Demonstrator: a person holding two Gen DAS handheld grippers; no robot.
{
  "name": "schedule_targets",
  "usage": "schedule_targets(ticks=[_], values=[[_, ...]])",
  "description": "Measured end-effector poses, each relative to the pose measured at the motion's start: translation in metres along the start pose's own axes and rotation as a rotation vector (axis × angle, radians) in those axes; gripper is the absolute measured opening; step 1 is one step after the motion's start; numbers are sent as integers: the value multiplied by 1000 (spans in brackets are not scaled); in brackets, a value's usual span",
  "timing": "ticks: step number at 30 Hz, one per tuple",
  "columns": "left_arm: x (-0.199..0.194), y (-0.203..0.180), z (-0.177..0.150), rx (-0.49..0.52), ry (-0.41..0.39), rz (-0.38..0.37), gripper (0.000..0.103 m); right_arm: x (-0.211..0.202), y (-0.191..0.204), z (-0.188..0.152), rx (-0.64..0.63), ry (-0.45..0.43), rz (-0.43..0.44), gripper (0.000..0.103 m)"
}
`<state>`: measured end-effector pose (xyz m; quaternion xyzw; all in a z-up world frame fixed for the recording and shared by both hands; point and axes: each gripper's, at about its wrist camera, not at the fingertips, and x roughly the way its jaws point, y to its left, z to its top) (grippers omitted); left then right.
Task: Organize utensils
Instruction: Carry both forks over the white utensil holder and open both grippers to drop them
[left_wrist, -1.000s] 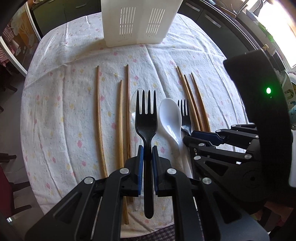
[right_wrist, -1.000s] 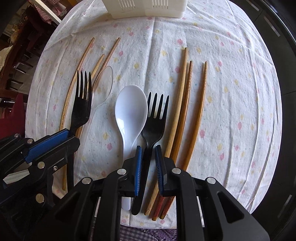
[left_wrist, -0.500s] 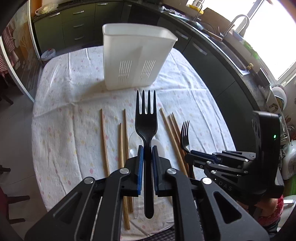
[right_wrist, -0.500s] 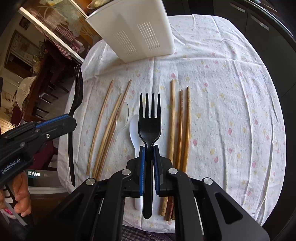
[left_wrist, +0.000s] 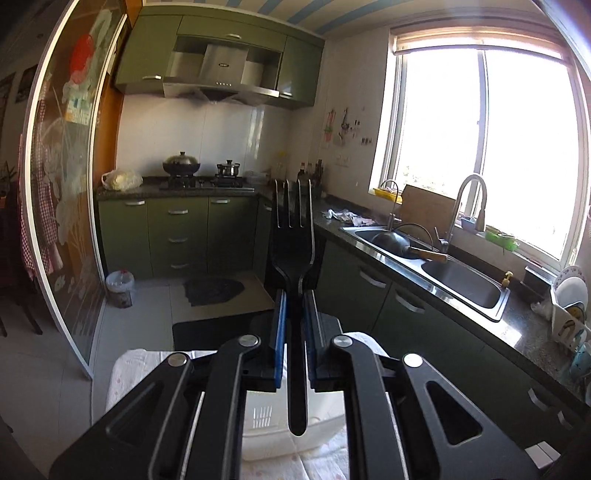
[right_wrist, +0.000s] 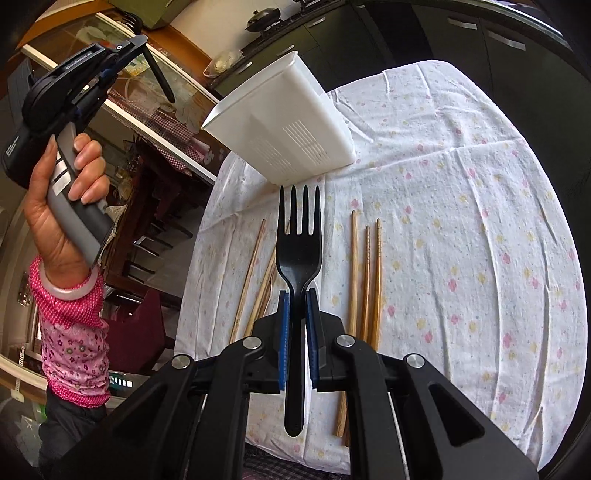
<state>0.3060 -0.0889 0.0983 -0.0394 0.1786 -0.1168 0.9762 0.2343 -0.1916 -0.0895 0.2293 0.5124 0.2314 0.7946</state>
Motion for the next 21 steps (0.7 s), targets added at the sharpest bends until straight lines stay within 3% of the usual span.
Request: schedule_targets(ticks=[7,15,21], values=[[49,-1,-30,33,24,53,9,-26,1,6,-25,-70,-3,10],[66,13,-66,26,83,67,9,-44,19,39,-69,-165,1,10],[62,21,-75,20,102,47,29,-55,48,82,-127,-307,-22,10]])
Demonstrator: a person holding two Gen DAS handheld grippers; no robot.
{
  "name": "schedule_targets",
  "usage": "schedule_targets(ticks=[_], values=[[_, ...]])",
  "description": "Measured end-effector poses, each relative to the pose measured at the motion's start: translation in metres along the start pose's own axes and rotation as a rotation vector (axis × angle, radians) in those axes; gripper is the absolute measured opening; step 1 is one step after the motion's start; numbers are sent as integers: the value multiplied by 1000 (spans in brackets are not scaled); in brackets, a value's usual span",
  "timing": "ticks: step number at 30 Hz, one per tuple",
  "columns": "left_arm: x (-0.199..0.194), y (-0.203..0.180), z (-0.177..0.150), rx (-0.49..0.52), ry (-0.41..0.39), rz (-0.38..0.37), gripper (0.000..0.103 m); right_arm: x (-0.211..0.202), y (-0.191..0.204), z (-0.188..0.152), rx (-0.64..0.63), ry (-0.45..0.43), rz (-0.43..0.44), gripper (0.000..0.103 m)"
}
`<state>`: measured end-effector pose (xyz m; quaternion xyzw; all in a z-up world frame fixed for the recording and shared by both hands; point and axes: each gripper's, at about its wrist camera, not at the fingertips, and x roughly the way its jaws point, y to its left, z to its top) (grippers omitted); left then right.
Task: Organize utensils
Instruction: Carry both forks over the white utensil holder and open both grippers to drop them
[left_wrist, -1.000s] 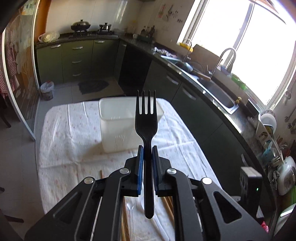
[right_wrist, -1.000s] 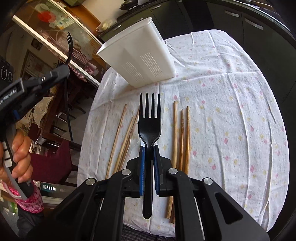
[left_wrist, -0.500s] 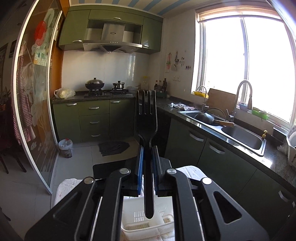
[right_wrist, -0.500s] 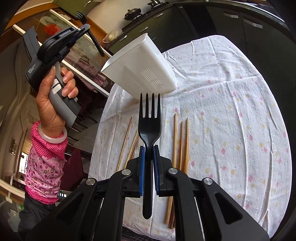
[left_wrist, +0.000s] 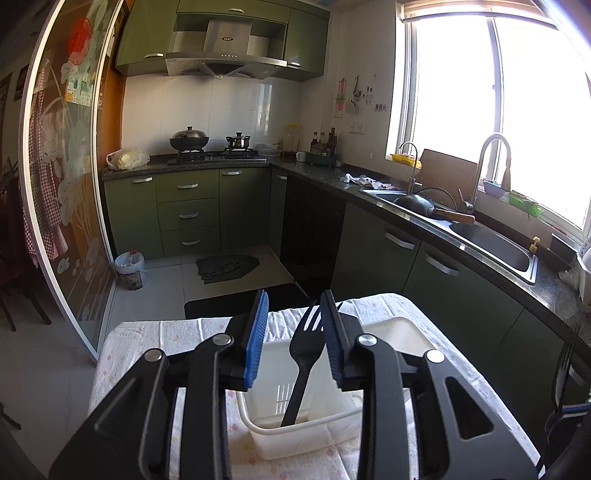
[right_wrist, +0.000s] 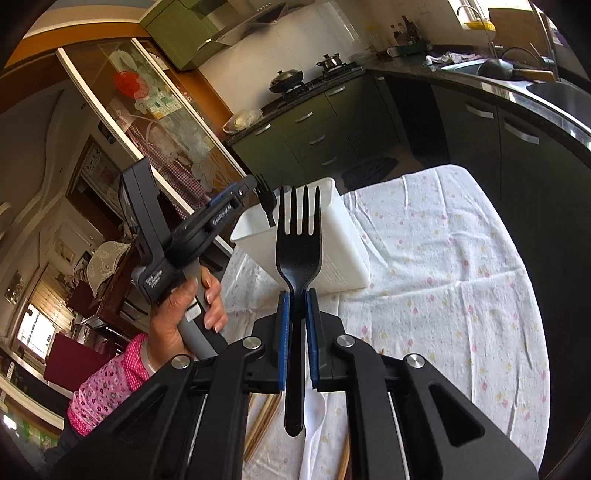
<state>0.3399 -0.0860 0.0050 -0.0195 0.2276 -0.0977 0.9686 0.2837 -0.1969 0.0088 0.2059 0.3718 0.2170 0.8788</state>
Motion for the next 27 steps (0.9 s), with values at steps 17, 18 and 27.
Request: schedule_targets(ticks=[17,18,27], values=[[-76,35,-7,-59,-28,-53,34,98,50,99,-202,-397,-206,10],[-77,36,-9,-62,-19,-57,34,106,47,97,-204,-384,-212,10],[-82,27,-27,-63,61,-90,36,140,20,54,-202,-280,-205,29]])
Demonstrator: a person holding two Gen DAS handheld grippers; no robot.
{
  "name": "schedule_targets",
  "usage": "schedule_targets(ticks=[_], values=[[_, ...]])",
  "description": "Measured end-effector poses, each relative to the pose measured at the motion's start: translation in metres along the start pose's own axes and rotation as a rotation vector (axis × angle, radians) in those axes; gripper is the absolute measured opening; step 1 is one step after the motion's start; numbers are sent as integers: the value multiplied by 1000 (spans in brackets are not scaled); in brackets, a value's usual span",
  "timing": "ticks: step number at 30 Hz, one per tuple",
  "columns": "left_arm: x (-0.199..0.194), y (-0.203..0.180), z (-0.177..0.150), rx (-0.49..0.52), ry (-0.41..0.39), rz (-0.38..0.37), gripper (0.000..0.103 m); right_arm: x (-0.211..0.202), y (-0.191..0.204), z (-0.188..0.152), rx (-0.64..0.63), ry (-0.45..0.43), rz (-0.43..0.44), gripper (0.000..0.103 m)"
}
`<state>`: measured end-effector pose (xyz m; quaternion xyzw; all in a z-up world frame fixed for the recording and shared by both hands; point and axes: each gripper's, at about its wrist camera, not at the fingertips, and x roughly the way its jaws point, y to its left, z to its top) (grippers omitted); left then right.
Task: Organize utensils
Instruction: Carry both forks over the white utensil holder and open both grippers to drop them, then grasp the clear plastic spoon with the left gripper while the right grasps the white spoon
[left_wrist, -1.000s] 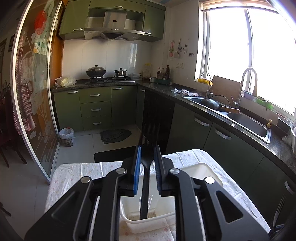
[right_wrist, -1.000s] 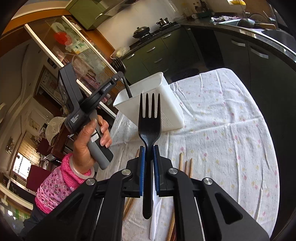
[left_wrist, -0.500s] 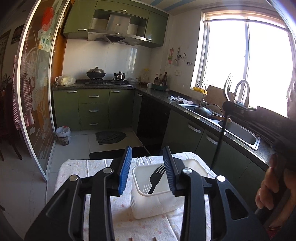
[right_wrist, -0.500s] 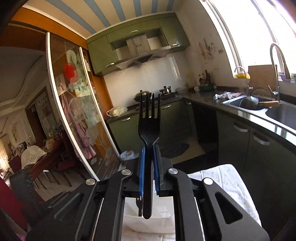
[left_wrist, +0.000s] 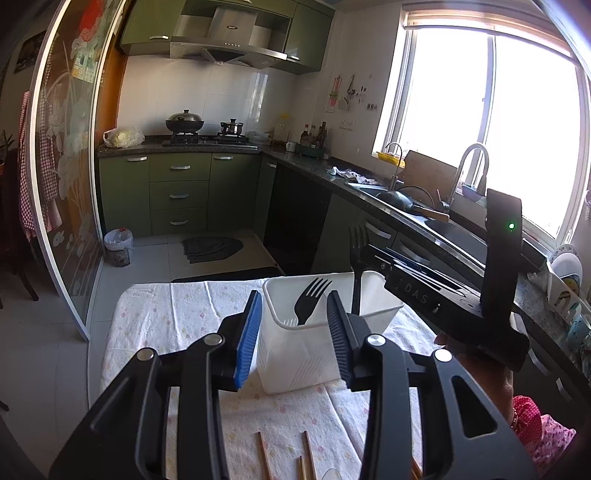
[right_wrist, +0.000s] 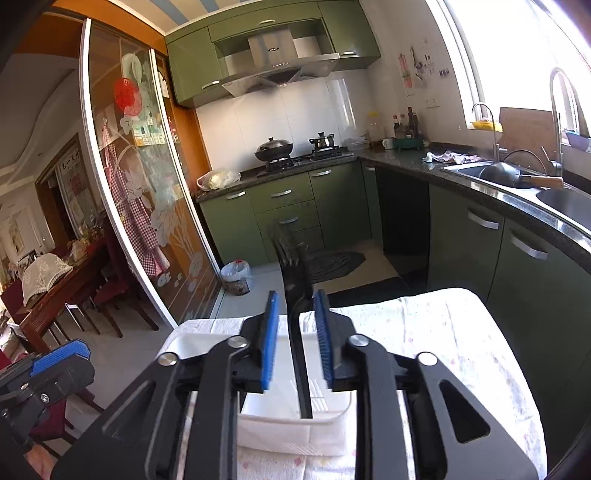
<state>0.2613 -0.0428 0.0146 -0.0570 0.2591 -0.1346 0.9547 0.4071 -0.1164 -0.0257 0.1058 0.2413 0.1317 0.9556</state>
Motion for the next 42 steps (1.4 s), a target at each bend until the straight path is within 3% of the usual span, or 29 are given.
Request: schedule_targets(ticks=[7,10,16,19,31,36,40,42], values=[[4,-16,-24,38,167,4,37,-43,-3,-12,14,43,-25,29],[13,-26,-49,82,325,18,37,-62,-7,-23,8,126,-47,29],[43,-36,-111,59,722,-39,35,-84,-24,-47,24,270,-29,29],[48,-40,-135,53,831,-39,29,-90,-30,-57,35,318,-9,29],[66,-60,-157,76,947,7,28,-112,-24,-65,8,387,34,29],[73,-58,-162,71,965,19,22,-115,-22,-68,-3,441,46,30],[75,-54,-160,62,963,22,9,-114,-15,-78,-40,515,48,39],[75,-50,-159,57,964,17,9,-112,-9,-89,-69,568,42,39]])
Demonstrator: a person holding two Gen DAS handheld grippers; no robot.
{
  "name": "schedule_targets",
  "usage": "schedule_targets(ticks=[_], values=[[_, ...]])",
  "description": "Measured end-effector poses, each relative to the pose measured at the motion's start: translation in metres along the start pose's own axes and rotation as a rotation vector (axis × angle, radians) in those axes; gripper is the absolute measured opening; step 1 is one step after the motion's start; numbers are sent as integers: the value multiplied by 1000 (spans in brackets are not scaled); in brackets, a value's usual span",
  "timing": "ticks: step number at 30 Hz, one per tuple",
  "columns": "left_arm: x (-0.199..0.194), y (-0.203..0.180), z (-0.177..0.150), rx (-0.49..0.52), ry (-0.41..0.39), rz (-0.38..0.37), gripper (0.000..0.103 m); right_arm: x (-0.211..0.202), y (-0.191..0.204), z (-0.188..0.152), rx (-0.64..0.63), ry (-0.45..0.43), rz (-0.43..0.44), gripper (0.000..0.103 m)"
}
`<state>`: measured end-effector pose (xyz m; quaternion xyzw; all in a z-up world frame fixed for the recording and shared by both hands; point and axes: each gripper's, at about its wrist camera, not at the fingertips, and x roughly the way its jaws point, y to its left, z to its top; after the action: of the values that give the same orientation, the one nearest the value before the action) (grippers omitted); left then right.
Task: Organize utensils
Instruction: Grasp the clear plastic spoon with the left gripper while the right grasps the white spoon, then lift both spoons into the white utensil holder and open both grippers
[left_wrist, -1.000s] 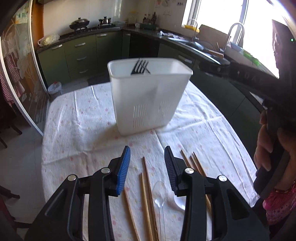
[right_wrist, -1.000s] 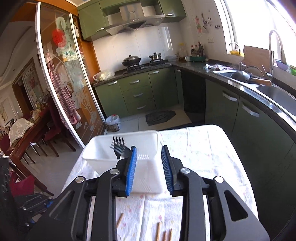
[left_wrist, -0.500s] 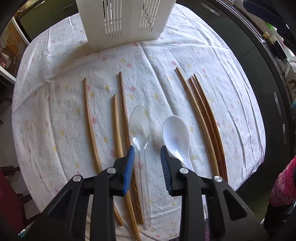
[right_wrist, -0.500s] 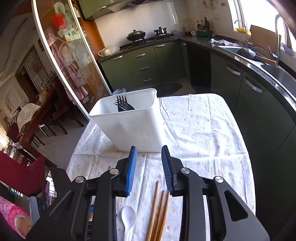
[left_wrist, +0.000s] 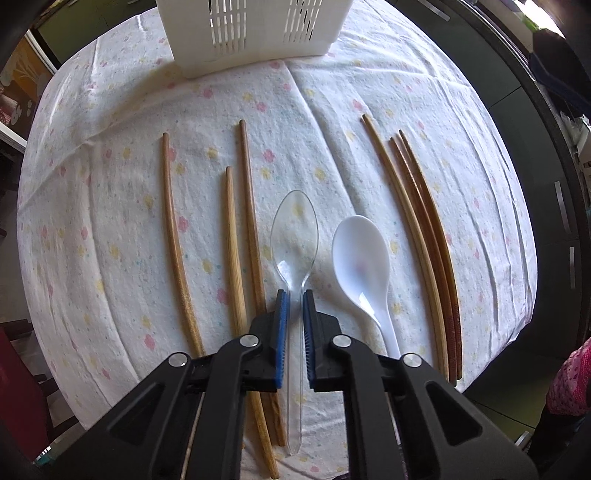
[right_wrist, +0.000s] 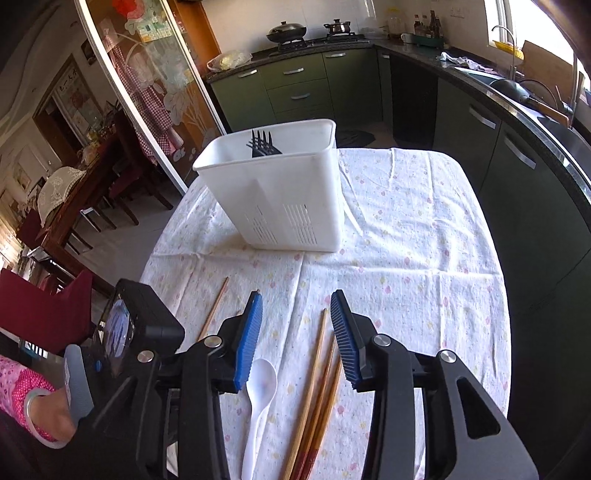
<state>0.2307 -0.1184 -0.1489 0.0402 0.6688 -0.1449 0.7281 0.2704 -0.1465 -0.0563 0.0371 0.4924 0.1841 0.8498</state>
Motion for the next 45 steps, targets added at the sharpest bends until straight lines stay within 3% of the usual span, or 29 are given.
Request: schedule_targets(ticks=[12,21,23,25,27,30,35,41,45], values=[[-4,9,3,3,-3,15,9,80,29,-64,-44,480,34,33],[-7,21,-10,13,-3,14,9,101,47,-77,-59,570,-4,31],[-7,21,-13,15,-9,13,9,107,56,-80,-68,584,-27,29],[-8,22,-15,13,-14,9,9,112,58,-82,-76,591,-52,17],[-8,23,-20,11,-20,3,9,113,58,-80,-73,576,-57,9],[-11,28,-26,3,-29,-13,8,108,50,-79,-47,550,-50,9],[-26,29,-33,26,-98,-33,8,78,34,-77,12,451,35,9],[-78,21,-37,61,-245,-79,8,10,26,-59,32,176,116,9],[-138,13,-32,91,-433,-96,9,-43,28,-38,16,-69,125,9]])
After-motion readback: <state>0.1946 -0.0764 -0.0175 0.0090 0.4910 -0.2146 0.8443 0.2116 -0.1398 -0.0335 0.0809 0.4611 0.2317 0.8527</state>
